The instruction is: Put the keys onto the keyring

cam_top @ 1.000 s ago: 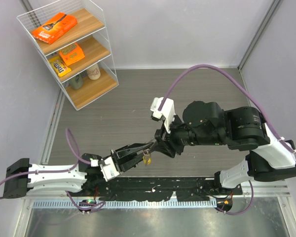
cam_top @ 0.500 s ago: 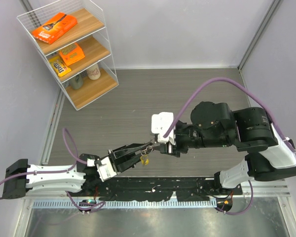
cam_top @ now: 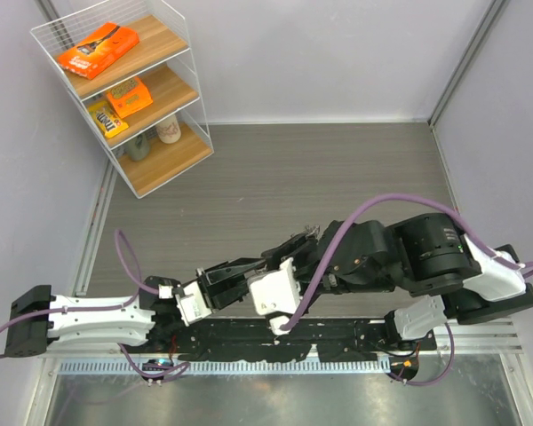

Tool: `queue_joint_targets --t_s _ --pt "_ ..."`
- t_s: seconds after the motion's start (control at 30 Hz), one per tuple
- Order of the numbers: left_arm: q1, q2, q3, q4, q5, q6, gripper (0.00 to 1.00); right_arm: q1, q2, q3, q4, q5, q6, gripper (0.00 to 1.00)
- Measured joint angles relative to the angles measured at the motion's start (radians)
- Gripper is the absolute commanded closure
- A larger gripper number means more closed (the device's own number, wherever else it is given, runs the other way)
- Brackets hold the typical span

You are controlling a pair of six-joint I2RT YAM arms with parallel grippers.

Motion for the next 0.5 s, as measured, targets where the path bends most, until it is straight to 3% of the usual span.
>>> queue_joint_targets --t_s 0.5 --pt "0.0 -0.005 0.0 0.0 0.0 -0.004 1.0 0.019 0.014 -0.066 -0.026 0.063 -0.074 0.5"
